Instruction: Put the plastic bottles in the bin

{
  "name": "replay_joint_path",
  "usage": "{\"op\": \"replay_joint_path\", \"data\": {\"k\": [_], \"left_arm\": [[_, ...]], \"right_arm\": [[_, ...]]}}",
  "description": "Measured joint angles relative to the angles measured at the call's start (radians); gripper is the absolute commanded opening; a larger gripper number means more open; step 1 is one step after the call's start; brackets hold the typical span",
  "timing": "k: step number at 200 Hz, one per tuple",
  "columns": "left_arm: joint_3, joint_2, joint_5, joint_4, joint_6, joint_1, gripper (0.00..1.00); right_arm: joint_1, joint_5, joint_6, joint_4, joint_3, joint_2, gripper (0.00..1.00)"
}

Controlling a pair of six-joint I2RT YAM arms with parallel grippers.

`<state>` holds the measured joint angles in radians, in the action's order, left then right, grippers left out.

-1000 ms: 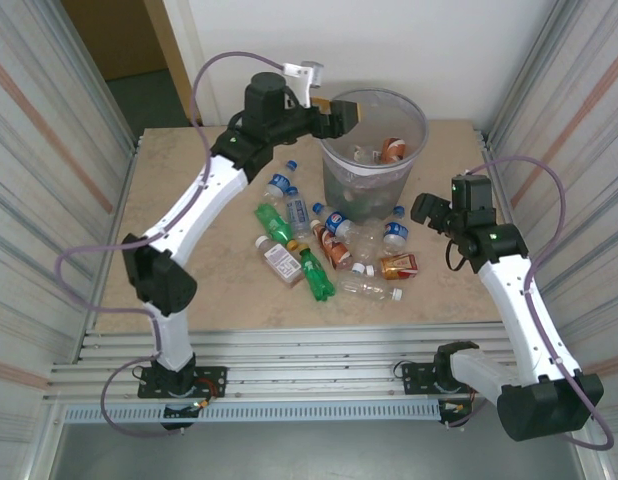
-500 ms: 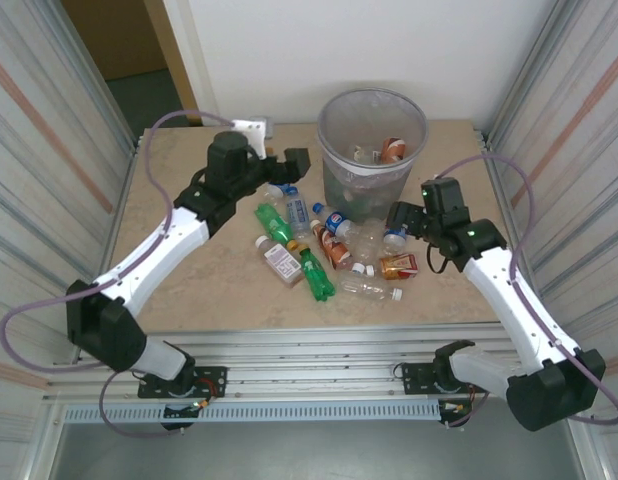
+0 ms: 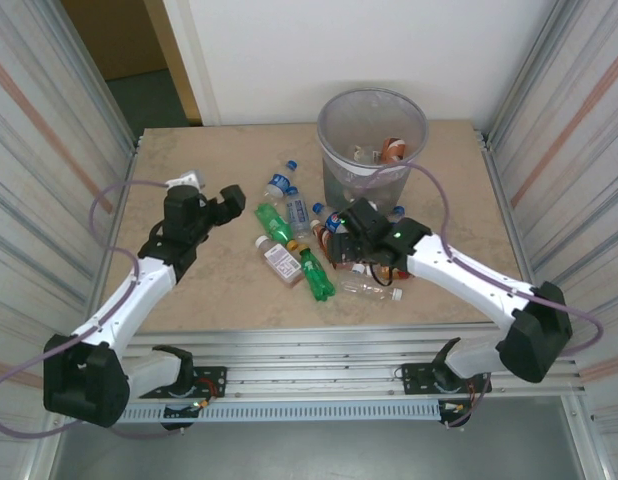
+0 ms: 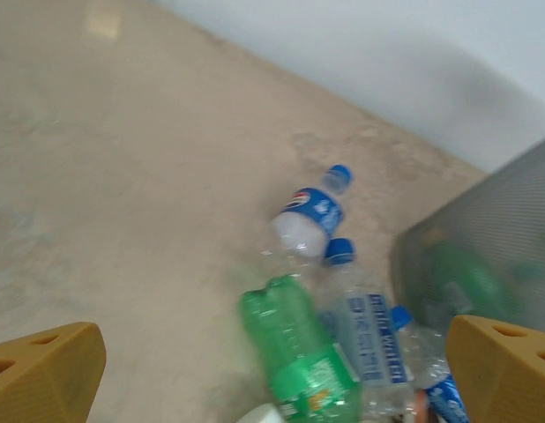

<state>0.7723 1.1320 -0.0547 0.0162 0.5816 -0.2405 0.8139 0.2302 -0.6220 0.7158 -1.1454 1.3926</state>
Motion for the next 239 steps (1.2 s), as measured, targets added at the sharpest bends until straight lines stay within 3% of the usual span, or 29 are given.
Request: {"op": "replay_joint_path", "data": {"k": [87, 239], "left_arm": [[-0.046, -0.063, -0.021, 0.009, 0.058, 0.026, 0.99], [-0.062, -0.063, -0.026, 0.008, 0.071, 0.032, 0.99]], "right_arm": [[0.152, -0.052, 0.020, 0.027, -0.169, 0.322, 0.75], [0.146, -0.074, 0.064, 0.034, -0.238, 0.545, 0.60]]}}
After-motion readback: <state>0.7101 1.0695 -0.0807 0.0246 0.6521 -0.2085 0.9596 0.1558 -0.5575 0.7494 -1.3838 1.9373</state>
